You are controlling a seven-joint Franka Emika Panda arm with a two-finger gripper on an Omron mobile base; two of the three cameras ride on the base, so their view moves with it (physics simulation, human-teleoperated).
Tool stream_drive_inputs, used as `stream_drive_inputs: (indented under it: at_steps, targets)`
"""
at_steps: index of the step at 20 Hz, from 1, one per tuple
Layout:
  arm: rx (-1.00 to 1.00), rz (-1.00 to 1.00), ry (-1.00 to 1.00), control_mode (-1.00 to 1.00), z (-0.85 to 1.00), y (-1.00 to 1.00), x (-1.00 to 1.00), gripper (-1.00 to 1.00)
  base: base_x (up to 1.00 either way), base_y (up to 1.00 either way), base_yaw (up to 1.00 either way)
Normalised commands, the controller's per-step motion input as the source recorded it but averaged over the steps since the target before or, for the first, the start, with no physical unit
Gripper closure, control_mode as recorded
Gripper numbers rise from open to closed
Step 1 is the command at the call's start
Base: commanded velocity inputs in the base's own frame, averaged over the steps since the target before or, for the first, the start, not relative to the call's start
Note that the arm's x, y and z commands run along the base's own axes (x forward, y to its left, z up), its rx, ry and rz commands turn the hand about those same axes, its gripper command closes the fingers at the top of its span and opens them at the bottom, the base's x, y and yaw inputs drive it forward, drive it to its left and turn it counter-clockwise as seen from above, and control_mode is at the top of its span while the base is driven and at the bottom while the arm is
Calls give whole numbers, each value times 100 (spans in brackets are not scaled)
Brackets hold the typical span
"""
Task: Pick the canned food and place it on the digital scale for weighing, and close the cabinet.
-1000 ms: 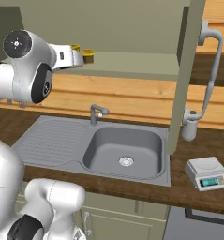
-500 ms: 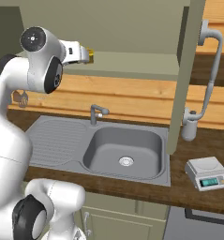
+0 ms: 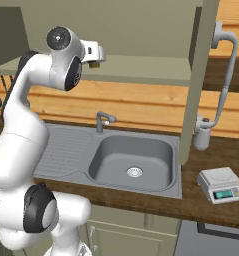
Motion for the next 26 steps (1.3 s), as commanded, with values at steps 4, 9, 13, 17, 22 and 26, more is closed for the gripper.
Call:
stream_drive_inputs:
  at_steps: [4,9,13,17,22,26]
  targets:
    - [0,0,0,-100,-4,2,62,-100,0,0,0]
    - [0,0,1,-100,-11,2,58,-100,0,0,0]
    - [0,0,3,-100,-26,4,46,-100,0,0,0]
    - [0,0,2,-100,-17,2,47,-100,0,0,0]
    - [0,0,0,-100,-7,0,43,-100,0,0,0]
    - [0,0,0,-100,-5,0,38,-100,0,0,0]
